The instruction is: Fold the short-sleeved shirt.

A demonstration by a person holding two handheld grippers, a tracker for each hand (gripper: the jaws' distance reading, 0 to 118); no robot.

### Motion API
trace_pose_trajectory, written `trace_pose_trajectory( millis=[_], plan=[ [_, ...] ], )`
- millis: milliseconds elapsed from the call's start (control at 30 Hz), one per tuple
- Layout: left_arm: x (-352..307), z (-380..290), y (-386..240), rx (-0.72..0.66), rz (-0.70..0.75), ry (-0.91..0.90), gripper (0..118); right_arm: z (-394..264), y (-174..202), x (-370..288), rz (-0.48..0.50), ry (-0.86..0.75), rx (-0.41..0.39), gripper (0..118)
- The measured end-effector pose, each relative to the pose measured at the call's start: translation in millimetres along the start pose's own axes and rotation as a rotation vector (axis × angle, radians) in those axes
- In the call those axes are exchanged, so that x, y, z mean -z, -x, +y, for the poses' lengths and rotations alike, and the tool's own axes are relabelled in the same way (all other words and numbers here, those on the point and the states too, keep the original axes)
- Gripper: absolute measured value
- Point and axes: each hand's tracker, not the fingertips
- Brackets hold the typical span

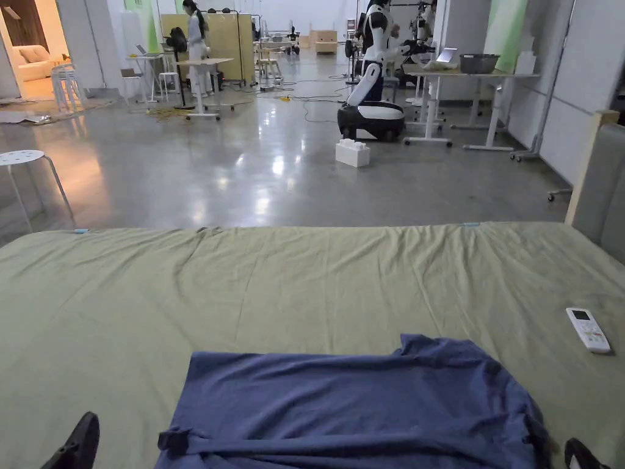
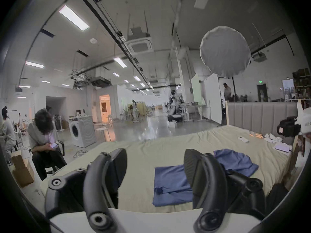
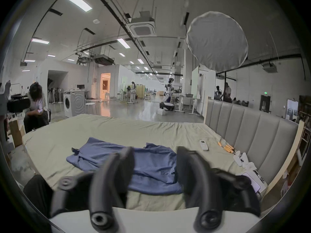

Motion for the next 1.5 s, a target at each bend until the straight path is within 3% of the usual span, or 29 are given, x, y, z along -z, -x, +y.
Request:
trace_pose_trajectory(
  millis=[33,67,100,167,233,267,300,400,433,500,633,800,900,1000,1067,1100,1367,1400,1433,1467,1500],
  plan=[
    [-7,1,-4,0.016,0.006,-0.003,48,1,4,-3,0.019,0.01,0.012,20],
    [-11,3,-5,0.03,-0.008,-0.004,20,0,7,-4,0.043,0.044,0.046,14],
    [-14,4,-7,0.038,-0.015,-0.003,11,-1,10,-7,0.051,0.057,0.051,13],
    [-14,6,-11,0.02,-0.046,0.028,7,-2,16,-9,0.05,0.066,0.039,0],
    [-12,4,-13,-0.012,-0.148,0.08,1,-1,22,-14,0.042,0.039,0.013,0],
    [-11,3,-15,-0.001,-0.112,0.068,0,2,21,-16,0.034,-0.006,-0.02,0],
    [-9,2,-18,0.009,-0.112,0.08,0,-1,20,-13,0.066,0.066,0.035,0],
    [-5,0,-25,0.042,-0.126,0.107,0,3,20,-14,0.052,0.015,0.007,0],
    [-3,0,-25,0.034,-0.144,0.113,0,-1,19,-11,0.062,0.07,0.073,0],
    [0,-1,-26,0.01,-0.144,0.116,0,3,18,-10,0.057,0.034,0.049,0],
    [17,-10,-21,-0.006,-0.135,0.173,0,1,14,-6,0.07,0.045,0.099,0],
    [70,-57,0,-0.158,-0.189,0.362,0,-15,9,4,0.131,0.116,0.202,0],
    [116,-102,9,-0.212,-0.199,0.504,3,-23,9,9,0.118,0.138,0.183,0],
    [161,-149,18,-0.291,-0.234,0.618,31,-32,6,14,0.112,0.185,0.178,0],
    [188,-178,21,-0.274,-0.2,0.676,60,-37,5,17,0.105,0.209,0.181,0],
    [202,-191,21,-0.236,-0.173,0.719,63,-38,3,19,0.099,0.226,0.183,0],
    [258,-240,11,-0.236,-0.123,0.784,61,-50,-5,23,0.047,0.293,0.206,0],
    [260,-242,5,-0.231,-0.126,0.811,56,-52,-5,24,0.044,0.302,0.206,0],
    [262,-245,-1,-0.223,-0.13,0.846,39,-54,-6,24,0.044,0.308,0.207,0],
    [257,-243,-13,-0.188,-0.124,0.849,12,-55,-6,25,0.043,0.313,0.208,0],
    [257,-243,-22,-0.134,-0.115,0.839,11,-57,-5,26,0.043,0.32,0.208,0]
  ],
)
